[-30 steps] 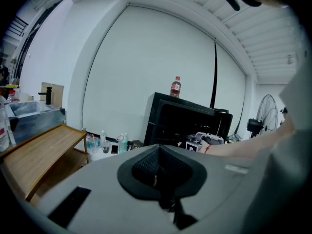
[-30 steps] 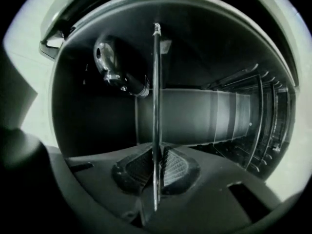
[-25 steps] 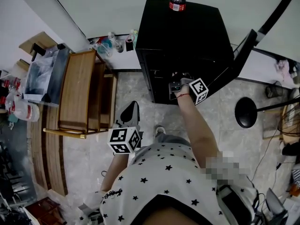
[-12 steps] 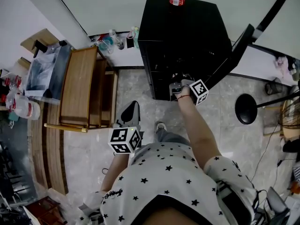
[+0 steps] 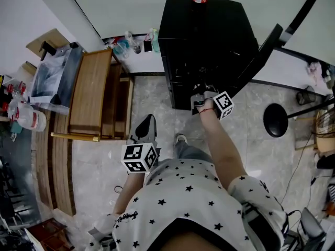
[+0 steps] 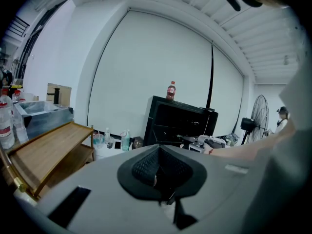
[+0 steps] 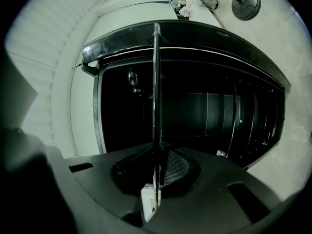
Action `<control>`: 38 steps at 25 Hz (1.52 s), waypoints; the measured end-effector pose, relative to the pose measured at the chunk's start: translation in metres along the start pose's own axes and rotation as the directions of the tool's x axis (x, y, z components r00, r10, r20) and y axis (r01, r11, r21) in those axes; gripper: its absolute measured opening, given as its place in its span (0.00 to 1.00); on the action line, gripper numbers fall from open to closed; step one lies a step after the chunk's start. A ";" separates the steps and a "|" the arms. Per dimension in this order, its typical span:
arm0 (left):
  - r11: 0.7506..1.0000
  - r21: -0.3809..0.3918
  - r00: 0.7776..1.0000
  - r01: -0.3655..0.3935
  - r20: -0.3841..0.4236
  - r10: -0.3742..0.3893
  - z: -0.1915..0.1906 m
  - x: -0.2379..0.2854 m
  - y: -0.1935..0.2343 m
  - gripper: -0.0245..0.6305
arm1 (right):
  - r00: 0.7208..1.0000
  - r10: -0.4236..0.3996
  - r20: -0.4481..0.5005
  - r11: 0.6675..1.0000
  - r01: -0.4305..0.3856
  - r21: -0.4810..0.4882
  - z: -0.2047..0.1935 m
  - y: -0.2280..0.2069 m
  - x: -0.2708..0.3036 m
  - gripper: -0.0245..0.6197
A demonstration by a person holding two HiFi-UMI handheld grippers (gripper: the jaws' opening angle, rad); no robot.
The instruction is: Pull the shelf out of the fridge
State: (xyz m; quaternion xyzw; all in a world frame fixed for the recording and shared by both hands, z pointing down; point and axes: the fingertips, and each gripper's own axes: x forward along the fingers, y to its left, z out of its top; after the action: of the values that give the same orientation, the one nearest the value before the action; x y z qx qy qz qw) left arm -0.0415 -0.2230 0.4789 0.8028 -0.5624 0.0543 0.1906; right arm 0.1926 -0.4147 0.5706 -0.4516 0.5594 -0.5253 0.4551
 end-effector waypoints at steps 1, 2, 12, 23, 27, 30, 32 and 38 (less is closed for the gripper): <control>1.000 0.000 1.000 0.002 -0.001 -0.002 -0.001 -0.003 -0.001 0.06 | 1.000 -0.001 -0.001 1.000 0.001 0.000 -0.001 0.000 -0.004 0.05; 1.000 0.001 1.000 0.004 -0.001 -0.004 -0.003 -0.005 -0.002 0.06 | 1.000 -0.002 -0.001 1.000 0.002 0.000 -0.002 -0.001 -0.008 0.05; 1.000 0.010 1.000 0.015 0.006 -0.015 -0.011 -0.029 -0.008 0.06 | 1.000 0.008 0.002 1.000 -0.008 -0.003 -0.011 -0.001 -0.035 0.04; 1.000 0.006 1.000 0.015 0.013 -0.015 -0.009 -0.031 -0.005 0.06 | 1.000 0.002 0.004 1.000 -0.002 0.001 -0.012 0.000 -0.038 0.04; 1.000 0.004 1.000 0.019 0.016 -0.019 -0.007 -0.028 -0.006 0.06 | 1.000 0.000 0.004 1.000 0.000 0.000 -0.012 -0.001 -0.038 0.04; 1.000 0.001 1.000 0.020 0.017 -0.020 -0.007 -0.027 -0.006 0.06 | 1.000 -0.004 0.004 1.000 0.004 0.004 -0.013 -0.001 -0.038 0.04; 1.000 -0.001 1.000 0.020 0.018 -0.020 -0.007 -0.026 -0.007 0.06 | 1.000 -0.006 0.004 1.000 0.006 0.005 -0.012 -0.001 -0.038 0.04; 1.000 -0.004 1.000 0.021 0.021 -0.021 -0.008 -0.023 -0.008 0.06 | 1.000 -0.003 0.005 1.000 0.003 0.007 -0.011 -0.002 -0.037 0.04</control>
State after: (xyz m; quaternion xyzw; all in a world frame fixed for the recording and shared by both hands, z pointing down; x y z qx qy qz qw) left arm -0.0414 -0.1970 0.4768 0.8088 -0.5559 0.0426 0.1870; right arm 0.1885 -0.3759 0.5745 -0.4522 0.5558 -0.5269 0.4571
